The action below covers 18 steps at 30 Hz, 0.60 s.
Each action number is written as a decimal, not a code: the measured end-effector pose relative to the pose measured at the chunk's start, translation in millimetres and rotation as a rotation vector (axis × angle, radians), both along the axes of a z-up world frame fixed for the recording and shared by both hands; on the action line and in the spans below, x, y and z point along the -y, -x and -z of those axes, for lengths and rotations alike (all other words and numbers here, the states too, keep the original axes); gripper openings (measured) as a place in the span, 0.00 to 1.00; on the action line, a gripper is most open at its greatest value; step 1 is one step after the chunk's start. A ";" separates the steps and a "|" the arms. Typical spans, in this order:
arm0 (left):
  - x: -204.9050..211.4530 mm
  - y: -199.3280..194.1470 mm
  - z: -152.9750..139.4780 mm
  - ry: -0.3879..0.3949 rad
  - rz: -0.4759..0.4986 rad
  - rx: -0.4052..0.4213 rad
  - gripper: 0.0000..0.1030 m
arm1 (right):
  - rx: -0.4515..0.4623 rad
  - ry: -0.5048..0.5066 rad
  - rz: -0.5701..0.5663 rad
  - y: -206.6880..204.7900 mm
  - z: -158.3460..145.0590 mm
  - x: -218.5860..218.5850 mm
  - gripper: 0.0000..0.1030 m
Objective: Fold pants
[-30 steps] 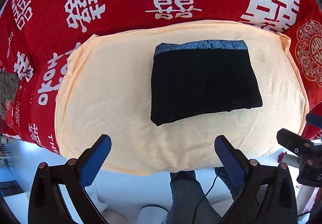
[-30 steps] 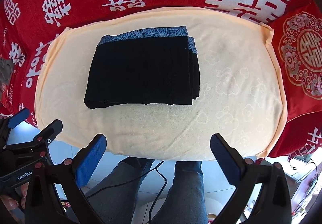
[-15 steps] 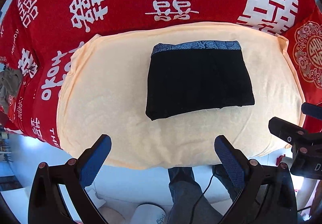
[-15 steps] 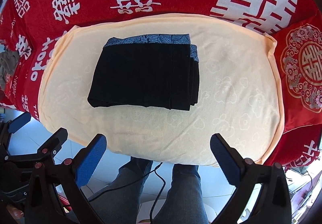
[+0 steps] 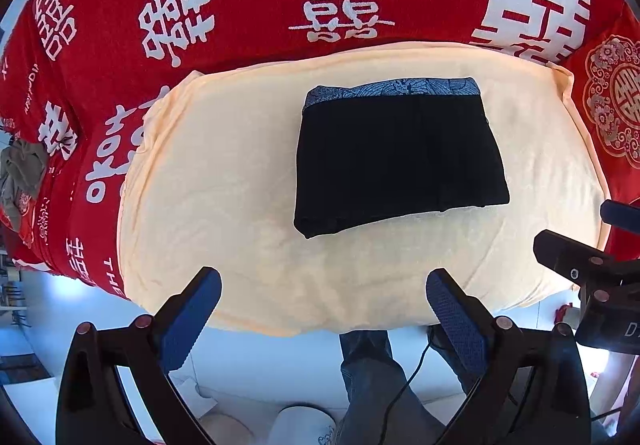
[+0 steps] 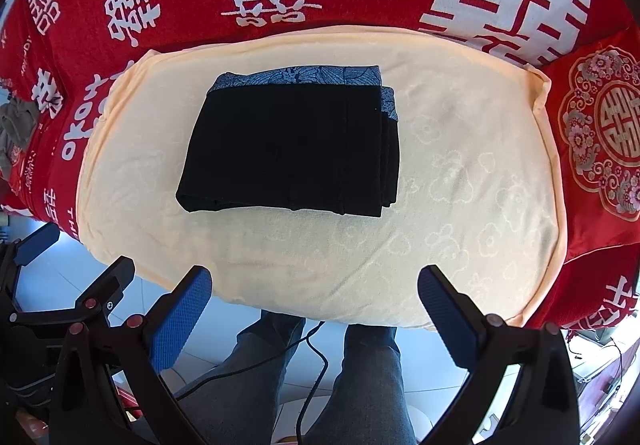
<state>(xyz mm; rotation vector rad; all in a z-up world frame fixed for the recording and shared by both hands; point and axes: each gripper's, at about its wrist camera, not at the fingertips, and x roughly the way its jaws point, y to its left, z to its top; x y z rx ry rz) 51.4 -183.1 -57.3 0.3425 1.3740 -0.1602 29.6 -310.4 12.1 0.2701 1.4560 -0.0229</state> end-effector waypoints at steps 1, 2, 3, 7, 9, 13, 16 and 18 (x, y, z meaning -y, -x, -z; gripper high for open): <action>0.2 0.2 0.2 0.001 -0.001 -0.001 1.00 | -0.001 0.001 0.001 -0.1 0.1 0.1 1.00; -0.1 -0.1 0.3 0.001 -0.002 -0.003 1.00 | -0.001 0.001 0.002 0.2 0.5 0.0 1.00; -0.5 -0.2 0.6 0.001 -0.004 -0.004 1.00 | -0.002 0.001 0.002 0.2 0.6 -0.2 1.00; -1.2 -0.7 1.2 -0.002 -0.005 -0.005 1.00 | -0.006 -0.001 0.004 1.2 2.5 0.0 1.00; -1.8 -0.4 2.0 -0.004 -0.005 -0.005 1.00 | -0.009 -0.001 0.005 1.0 3.3 -0.1 1.00; -2.1 -0.3 3.1 0.000 -0.011 -0.013 1.00 | -0.012 0.000 0.006 0.5 4.2 -0.5 1.00; -3.8 -1.3 4.5 0.001 -0.022 -0.017 1.00 | -0.015 0.000 0.010 0.6 5.0 0.4 1.00; -4.0 -1.7 5.2 0.000 -0.024 -0.017 1.00 | -0.016 0.000 0.013 1.0 5.3 0.5 1.00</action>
